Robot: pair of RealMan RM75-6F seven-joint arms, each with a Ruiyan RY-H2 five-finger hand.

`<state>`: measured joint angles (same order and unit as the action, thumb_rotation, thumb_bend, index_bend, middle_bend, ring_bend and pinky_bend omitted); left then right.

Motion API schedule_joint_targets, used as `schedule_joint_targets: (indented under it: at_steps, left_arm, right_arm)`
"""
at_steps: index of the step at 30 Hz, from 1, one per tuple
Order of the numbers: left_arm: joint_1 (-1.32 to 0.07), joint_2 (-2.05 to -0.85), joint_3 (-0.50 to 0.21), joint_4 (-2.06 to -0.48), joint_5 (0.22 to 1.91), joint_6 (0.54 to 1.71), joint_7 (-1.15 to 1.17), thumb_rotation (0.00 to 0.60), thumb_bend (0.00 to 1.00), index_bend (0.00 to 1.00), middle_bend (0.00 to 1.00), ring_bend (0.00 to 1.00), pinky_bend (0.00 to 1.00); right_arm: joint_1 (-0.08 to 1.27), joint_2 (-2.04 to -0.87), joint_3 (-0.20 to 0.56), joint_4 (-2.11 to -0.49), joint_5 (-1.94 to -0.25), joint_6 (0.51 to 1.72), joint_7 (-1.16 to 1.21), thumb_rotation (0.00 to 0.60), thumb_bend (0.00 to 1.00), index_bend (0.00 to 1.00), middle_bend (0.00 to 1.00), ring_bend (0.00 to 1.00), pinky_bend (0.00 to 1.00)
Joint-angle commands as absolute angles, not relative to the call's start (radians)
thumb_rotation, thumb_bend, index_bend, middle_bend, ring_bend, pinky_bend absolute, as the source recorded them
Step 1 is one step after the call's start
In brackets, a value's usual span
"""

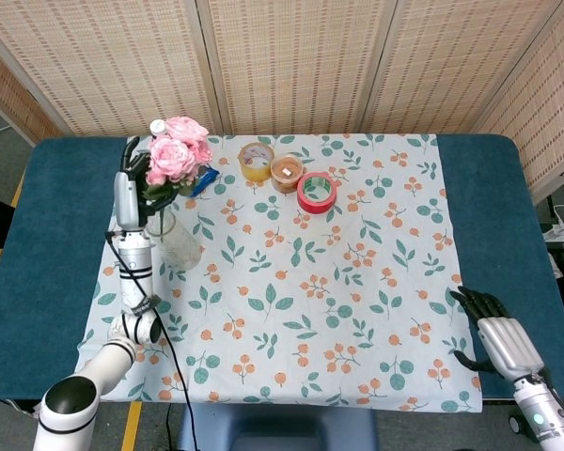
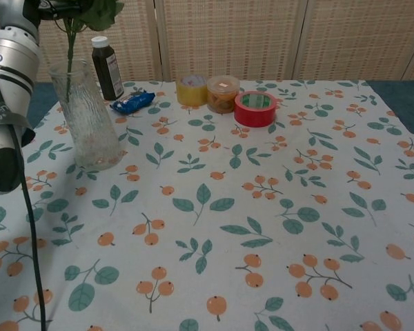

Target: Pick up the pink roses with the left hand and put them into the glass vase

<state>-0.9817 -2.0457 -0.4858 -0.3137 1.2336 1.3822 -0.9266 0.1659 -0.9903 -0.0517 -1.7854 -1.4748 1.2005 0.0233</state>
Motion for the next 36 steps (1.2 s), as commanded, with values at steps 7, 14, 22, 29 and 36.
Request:
schedule_joint_targets:
  at_steps: [7, 14, 22, 29, 36]
  left_arm:
    - [-0.934, -2.061, -0.444, -0.335, 1.242, 1.347, -0.998, 0.6, 0.42, 0.4, 0.56, 0.35, 0.11]
    - [-0.891, -2.046, -0.401, -0.395, 1.273, 1.354, -1.041, 0.6, 0.4, 0.01, 0.2, 0.13, 0.09]
    - [-0.828, -2.0, -0.375, -0.493, 1.293, 1.379, -1.067, 0.6, 0.38, 0.0, 0.0, 0.0, 0.07]
    - [-0.768, -1.944, -0.369, -0.589, 1.291, 1.38, -1.081, 0.6, 0.38, 0.0, 0.0, 0.0, 0.07]
    - [-0.685, -1.899, -0.33, -0.678, 1.316, 1.422, -1.058, 0.6, 0.38, 0.0, 0.0, 0.0, 0.06]
  right_arm:
    - [0.171, -0.977, -0.06, -1.785, -1.494, 1.193, 0.056, 0.6, 0.19, 0.0, 0.0, 0.0, 0.0]
    - [0.173, -0.98, -0.058, -1.781, -1.489, 1.188, 0.057, 0.6, 0.19, 0.0, 0.0, 0.0, 0.0]
    - [0.174, -0.981, -0.061, -1.783, -1.495, 1.187, 0.055, 0.6, 0.19, 0.0, 0.0, 0.0, 0.0]
    - [0.174, -0.981, -0.065, -1.784, -1.504, 1.188, 0.055, 0.6, 0.19, 0.0, 0.0, 0.0, 0.0]
    - [0.176, -0.983, -0.069, -1.785, -1.512, 1.185, 0.054, 0.6, 0.19, 0.0, 0.0, 0.0, 0.0]
